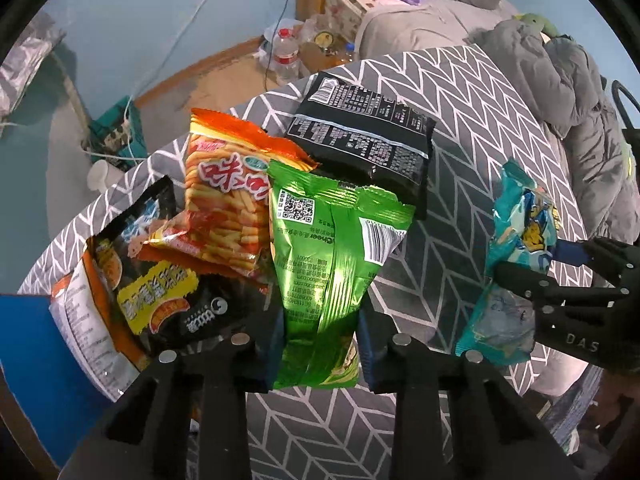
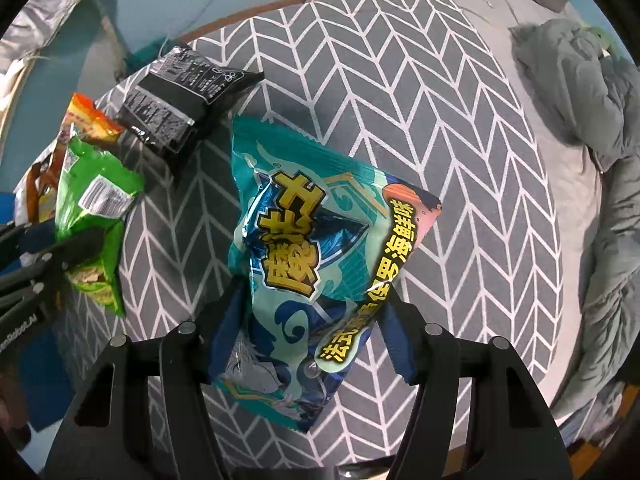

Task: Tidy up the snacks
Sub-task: 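Lift the teal bag and green bag and carry both toward the box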

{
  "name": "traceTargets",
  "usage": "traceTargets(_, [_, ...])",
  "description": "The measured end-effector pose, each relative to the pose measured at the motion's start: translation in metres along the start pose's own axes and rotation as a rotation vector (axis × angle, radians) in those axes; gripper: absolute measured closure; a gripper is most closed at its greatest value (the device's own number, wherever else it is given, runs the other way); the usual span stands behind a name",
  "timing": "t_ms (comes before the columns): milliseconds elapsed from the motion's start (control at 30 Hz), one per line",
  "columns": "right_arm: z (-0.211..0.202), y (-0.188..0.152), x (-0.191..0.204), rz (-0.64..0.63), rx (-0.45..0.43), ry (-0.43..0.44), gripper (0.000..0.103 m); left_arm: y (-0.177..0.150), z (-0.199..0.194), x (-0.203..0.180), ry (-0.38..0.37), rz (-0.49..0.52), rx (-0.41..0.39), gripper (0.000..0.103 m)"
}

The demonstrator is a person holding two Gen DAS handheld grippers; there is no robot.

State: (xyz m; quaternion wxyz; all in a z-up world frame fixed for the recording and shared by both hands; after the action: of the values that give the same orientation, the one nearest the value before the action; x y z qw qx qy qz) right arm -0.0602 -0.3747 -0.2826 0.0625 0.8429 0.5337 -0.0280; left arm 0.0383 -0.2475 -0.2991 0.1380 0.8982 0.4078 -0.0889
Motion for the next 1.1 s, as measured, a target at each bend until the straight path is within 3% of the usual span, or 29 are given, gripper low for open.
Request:
traceTargets(233, [-0.030,-0.005,-0.016,-0.008,-0.025,0.025,0.039,-0.010,-0.015,0.003,-0.005,-0.038,-0.023,0.075])
traceTargets(333, [-0.030,0.019,-0.020,-0.032,-0.036,0.036,0.039,-0.015,-0.027,0.001,-0.006,-0.048,-0.041,0.075])
traceTargets(867, [-0.093,0.021,0.007,-0.133,-0.121,0.089,0.039,-0.030,-0.093,0.001,-0.045,-0.169,-0.164,0.075])
traceTargets(1100, [-0.120,0.022,0.027,-0.189,-0.166,0.118,0.039,-0.043,-0.128,0.017,-0.035,-0.225,-0.223,0.075])
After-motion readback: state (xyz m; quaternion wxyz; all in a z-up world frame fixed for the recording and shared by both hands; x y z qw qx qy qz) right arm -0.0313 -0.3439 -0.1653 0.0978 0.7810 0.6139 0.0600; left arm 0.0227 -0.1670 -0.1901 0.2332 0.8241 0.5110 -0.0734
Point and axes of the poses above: each gripper's, at about its wrist camera, not at the fingertips, and z roughly the way its jaws point, x to its left, y to its top, the point moved 5 cm from there along z, roughly the way its jaws point, and after that the axes turned 12 degrees about -y, right-handed, at the moved point
